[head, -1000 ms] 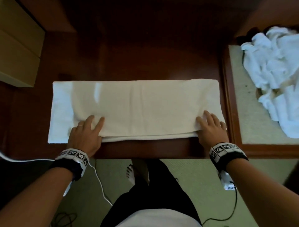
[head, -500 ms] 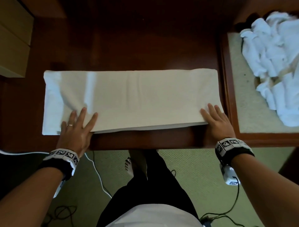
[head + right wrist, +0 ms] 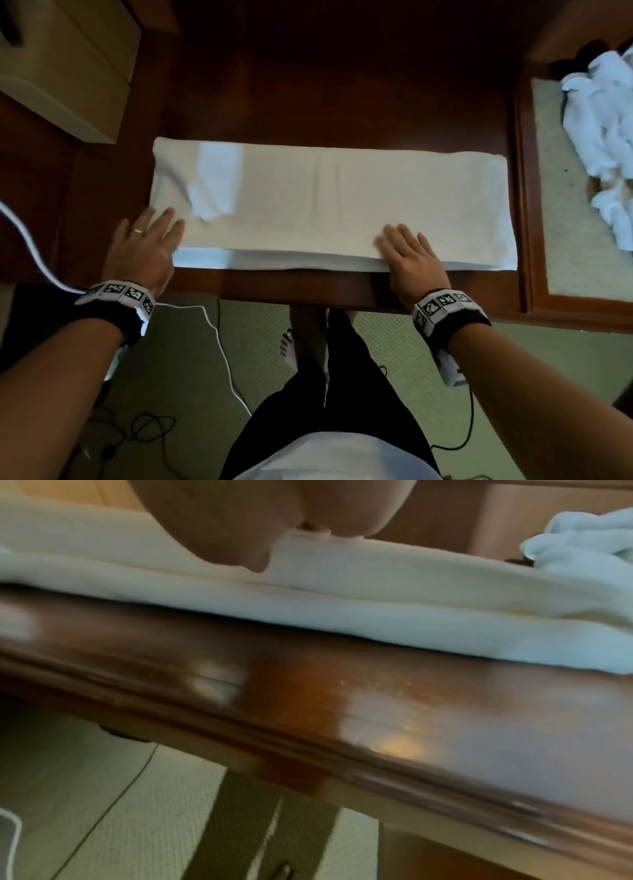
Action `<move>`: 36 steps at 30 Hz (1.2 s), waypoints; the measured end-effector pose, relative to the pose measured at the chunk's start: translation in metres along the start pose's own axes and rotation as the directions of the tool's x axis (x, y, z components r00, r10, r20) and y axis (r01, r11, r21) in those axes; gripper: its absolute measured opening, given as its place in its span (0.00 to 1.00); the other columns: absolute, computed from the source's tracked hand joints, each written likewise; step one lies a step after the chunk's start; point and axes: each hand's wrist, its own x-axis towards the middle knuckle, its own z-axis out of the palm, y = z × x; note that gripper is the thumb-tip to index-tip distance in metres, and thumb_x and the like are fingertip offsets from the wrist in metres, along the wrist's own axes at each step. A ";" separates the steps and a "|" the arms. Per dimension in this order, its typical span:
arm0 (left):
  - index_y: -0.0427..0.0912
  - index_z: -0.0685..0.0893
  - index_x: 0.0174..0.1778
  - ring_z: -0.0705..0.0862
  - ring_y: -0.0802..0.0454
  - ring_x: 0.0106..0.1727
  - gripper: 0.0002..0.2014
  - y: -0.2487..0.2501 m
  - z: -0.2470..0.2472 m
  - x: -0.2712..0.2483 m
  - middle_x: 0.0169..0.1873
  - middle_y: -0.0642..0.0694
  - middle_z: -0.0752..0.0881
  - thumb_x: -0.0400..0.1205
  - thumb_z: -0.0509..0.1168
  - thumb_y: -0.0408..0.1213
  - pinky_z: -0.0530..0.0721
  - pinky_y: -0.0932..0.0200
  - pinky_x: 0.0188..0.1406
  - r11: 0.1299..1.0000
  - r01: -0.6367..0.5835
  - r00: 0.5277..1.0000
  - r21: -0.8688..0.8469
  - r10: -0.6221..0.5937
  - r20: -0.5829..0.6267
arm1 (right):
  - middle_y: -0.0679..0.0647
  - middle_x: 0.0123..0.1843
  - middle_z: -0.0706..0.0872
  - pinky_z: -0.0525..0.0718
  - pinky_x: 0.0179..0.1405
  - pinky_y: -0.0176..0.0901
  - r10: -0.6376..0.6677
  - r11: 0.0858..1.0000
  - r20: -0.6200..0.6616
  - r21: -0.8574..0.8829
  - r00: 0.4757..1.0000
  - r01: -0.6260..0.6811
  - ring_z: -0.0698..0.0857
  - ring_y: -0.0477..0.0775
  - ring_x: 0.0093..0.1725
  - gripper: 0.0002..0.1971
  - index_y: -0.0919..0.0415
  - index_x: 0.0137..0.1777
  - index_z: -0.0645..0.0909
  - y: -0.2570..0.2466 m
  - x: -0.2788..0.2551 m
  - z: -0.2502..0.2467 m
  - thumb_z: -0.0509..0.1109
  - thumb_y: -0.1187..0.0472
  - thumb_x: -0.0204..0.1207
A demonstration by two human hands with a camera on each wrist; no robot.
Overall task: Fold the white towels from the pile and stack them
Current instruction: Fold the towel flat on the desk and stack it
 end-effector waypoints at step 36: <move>0.57 0.39 0.88 0.41 0.36 0.88 0.39 0.128 0.011 0.053 0.88 0.48 0.39 0.83 0.39 0.69 0.45 0.27 0.81 0.950 0.087 0.995 -0.301 -0.067 0.075 | 0.50 0.88 0.31 0.42 0.85 0.67 0.565 0.813 0.130 0.080 0.815 -0.576 0.34 0.58 0.87 0.32 0.34 0.85 0.34 0.051 -0.008 0.008 0.36 0.31 0.82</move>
